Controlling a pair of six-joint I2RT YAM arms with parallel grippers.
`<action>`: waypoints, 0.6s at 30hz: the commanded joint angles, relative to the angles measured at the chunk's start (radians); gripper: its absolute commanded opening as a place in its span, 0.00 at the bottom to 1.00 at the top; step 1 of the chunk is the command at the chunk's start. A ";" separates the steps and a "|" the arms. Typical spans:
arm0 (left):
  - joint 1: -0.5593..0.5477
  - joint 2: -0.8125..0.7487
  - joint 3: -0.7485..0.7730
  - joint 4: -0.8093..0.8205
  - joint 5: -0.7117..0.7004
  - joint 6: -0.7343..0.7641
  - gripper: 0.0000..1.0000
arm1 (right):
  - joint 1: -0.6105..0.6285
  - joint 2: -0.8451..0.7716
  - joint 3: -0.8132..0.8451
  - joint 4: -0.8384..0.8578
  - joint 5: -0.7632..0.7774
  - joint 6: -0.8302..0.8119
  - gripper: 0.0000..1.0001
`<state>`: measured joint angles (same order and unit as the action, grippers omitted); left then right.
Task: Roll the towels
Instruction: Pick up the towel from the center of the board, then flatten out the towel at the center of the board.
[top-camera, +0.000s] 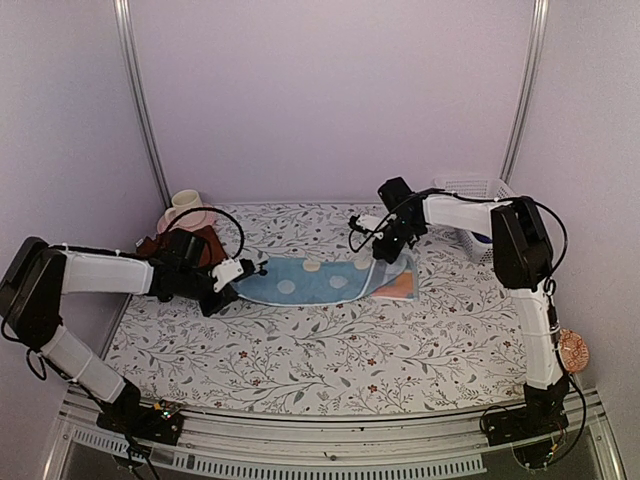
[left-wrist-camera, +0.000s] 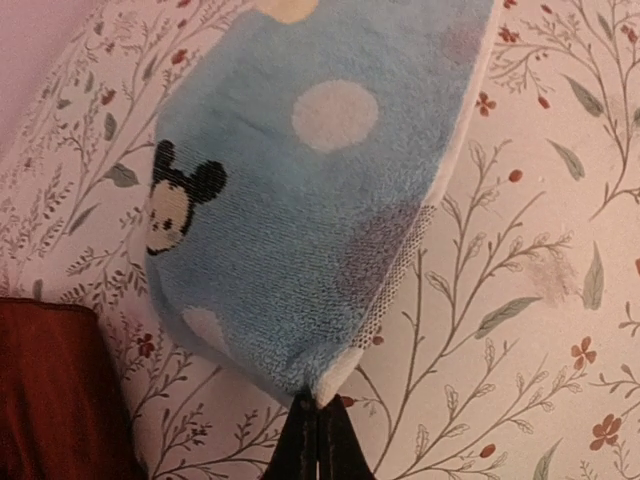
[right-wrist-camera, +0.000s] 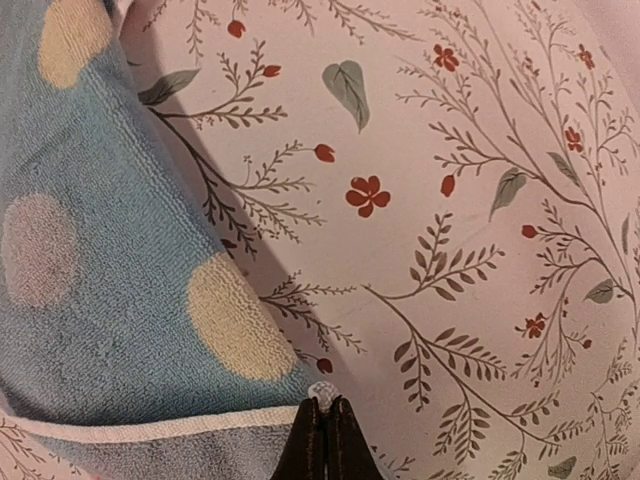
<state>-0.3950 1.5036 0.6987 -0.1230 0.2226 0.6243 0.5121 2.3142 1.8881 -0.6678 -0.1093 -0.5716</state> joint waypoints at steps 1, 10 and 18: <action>0.046 -0.073 0.121 -0.062 -0.008 -0.014 0.00 | 0.003 -0.181 -0.077 0.108 0.038 0.069 0.02; 0.056 -0.185 0.220 -0.158 -0.047 -0.027 0.00 | 0.011 -0.515 -0.357 0.301 0.070 0.215 0.02; 0.091 -0.363 0.264 -0.186 -0.098 -0.060 0.00 | 0.088 -0.783 -0.576 0.416 0.222 0.353 0.02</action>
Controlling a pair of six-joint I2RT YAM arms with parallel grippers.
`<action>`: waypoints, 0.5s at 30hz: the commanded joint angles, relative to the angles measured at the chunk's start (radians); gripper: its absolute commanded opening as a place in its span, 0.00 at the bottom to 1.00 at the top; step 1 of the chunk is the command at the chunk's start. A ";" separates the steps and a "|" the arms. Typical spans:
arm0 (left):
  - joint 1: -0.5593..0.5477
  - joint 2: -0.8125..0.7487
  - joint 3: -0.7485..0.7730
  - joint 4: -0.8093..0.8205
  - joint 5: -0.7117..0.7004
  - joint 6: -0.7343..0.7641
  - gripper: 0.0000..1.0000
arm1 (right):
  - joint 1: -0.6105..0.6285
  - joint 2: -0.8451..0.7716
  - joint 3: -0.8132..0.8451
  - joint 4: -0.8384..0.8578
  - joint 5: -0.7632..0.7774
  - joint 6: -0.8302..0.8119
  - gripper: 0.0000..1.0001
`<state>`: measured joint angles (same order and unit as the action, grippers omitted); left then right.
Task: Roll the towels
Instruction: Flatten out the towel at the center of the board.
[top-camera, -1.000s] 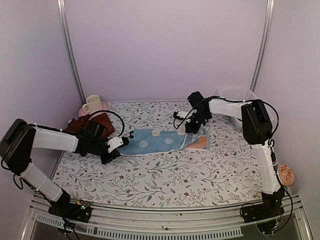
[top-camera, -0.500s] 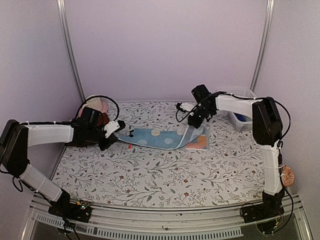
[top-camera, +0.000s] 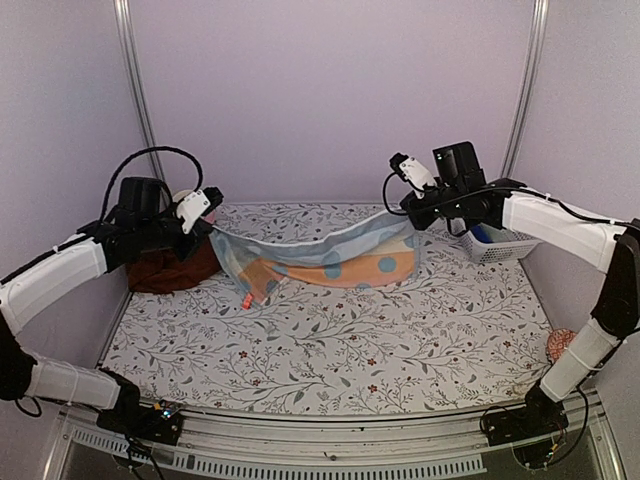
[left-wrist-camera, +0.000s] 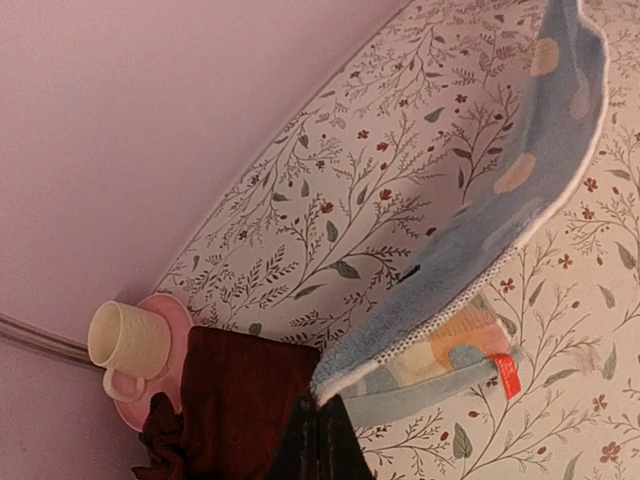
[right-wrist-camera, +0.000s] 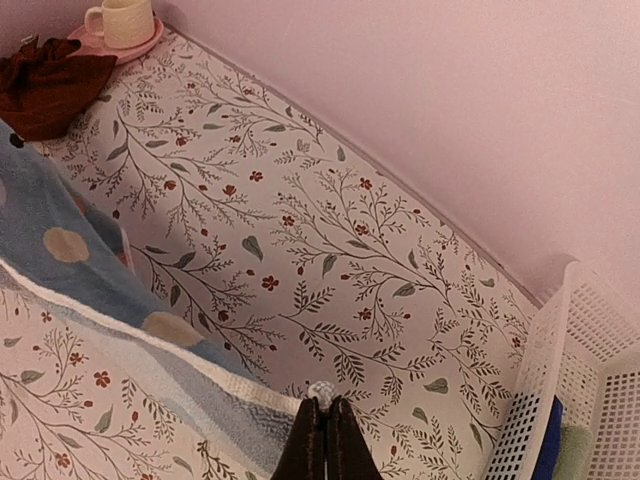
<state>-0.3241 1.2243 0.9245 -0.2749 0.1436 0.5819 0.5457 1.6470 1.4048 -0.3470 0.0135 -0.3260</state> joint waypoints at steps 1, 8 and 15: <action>0.022 -0.115 0.036 -0.041 -0.002 -0.013 0.00 | 0.081 -0.148 -0.125 0.114 0.130 0.124 0.02; 0.025 -0.266 0.057 -0.148 0.079 -0.013 0.00 | 0.325 -0.357 -0.227 0.120 0.508 0.243 0.02; 0.025 -0.270 0.121 -0.275 0.129 0.003 0.00 | 0.396 -0.450 -0.233 -0.030 0.622 0.533 0.02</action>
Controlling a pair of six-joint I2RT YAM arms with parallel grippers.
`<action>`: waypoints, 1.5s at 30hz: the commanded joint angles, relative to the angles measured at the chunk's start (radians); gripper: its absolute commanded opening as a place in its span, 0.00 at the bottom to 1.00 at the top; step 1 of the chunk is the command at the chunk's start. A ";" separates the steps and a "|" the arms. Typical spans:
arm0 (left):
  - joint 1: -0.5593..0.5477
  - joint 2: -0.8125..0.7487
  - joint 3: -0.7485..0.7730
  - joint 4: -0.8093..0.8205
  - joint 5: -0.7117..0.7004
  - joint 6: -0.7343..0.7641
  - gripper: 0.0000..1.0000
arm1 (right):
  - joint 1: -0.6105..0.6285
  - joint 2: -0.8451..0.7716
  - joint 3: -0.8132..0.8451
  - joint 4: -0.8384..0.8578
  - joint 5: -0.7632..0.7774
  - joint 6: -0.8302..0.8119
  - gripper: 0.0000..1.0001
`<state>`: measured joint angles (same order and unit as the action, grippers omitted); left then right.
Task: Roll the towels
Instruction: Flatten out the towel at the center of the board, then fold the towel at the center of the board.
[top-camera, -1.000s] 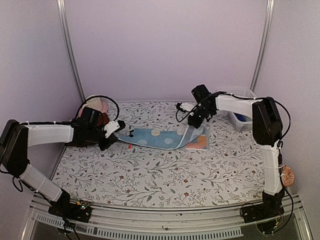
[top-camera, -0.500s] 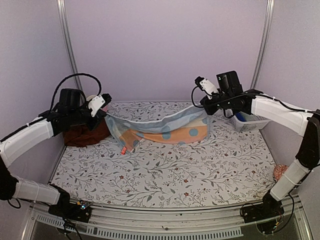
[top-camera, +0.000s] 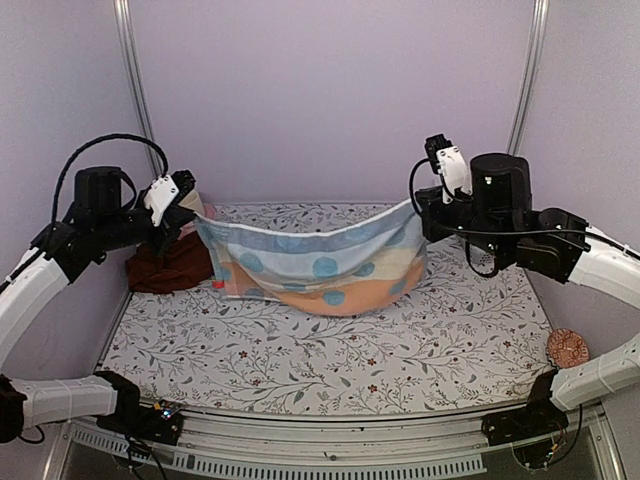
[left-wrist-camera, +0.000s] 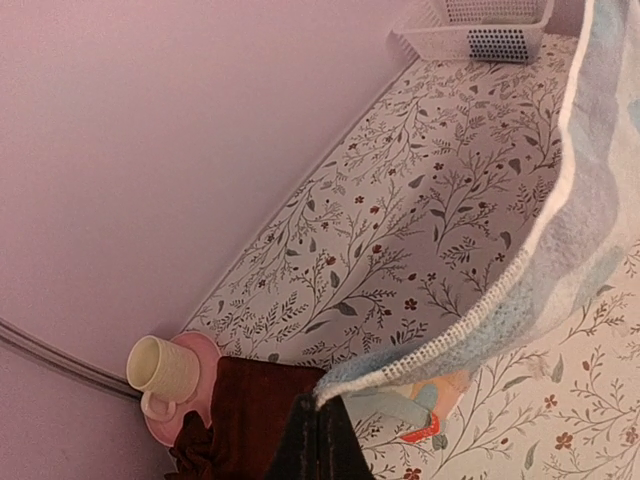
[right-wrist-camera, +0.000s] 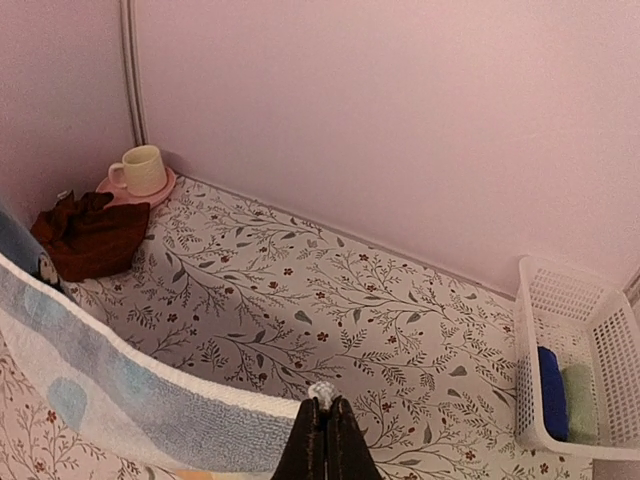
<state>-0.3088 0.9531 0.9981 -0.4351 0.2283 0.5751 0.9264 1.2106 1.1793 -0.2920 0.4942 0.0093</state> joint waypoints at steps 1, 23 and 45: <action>0.010 0.008 0.054 -0.141 0.049 0.007 0.00 | 0.014 0.002 -0.010 -0.101 0.166 0.235 0.02; 0.004 1.050 0.320 0.340 -0.462 -0.048 0.00 | -0.470 1.044 0.599 0.051 0.010 0.024 0.06; -0.012 0.687 -0.010 0.440 -0.186 0.048 0.00 | -0.504 0.805 0.304 0.168 -0.341 -0.014 0.04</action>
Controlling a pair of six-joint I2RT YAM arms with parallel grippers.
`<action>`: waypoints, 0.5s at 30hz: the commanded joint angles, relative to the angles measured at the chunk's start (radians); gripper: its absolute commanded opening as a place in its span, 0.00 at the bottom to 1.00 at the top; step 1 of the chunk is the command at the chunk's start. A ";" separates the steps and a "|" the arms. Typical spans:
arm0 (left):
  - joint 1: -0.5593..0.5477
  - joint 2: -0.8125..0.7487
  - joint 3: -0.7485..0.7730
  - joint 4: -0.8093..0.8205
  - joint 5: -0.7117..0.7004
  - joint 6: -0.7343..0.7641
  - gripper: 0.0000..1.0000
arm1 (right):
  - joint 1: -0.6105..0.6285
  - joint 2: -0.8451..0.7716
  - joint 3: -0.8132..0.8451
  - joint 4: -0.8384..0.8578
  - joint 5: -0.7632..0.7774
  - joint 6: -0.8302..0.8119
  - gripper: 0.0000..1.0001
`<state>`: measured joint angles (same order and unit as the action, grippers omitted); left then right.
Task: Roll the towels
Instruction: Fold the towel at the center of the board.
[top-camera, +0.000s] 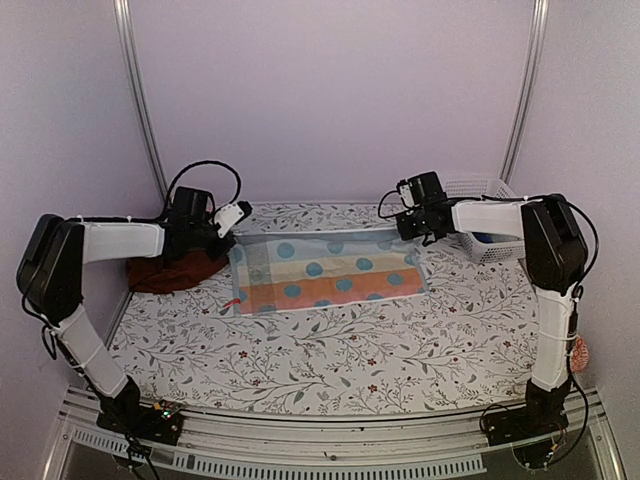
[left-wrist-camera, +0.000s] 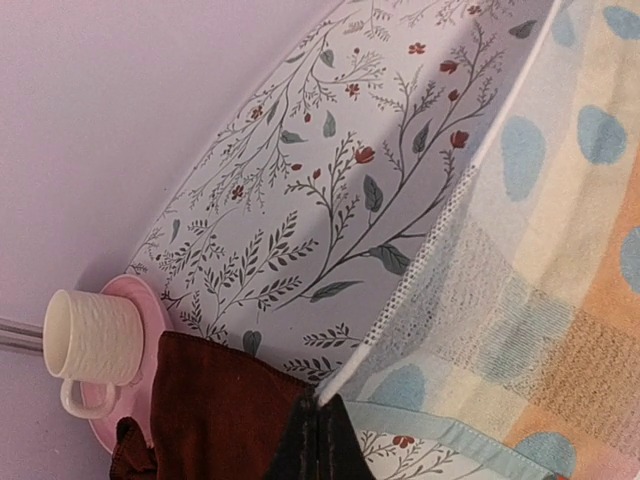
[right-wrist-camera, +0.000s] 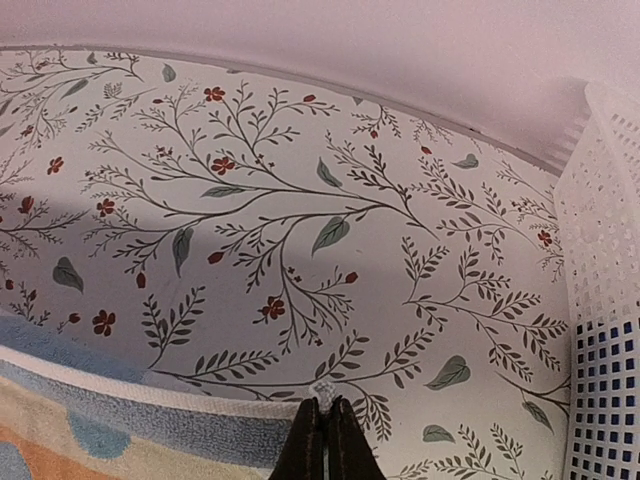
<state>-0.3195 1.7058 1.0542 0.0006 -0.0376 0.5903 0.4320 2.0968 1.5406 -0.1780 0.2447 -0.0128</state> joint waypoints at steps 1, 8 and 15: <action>-0.003 -0.080 -0.079 -0.003 0.093 0.040 0.00 | -0.004 -0.092 -0.073 0.055 -0.101 0.008 0.04; -0.009 -0.159 -0.171 -0.077 0.180 0.075 0.00 | 0.034 -0.142 -0.172 0.055 -0.107 0.004 0.04; -0.010 -0.231 -0.224 -0.137 0.270 0.082 0.00 | 0.063 -0.181 -0.236 0.041 -0.080 0.033 0.04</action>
<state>-0.3244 1.5249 0.8505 -0.0914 0.1570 0.6586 0.4805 1.9831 1.3327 -0.1352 0.1543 -0.0124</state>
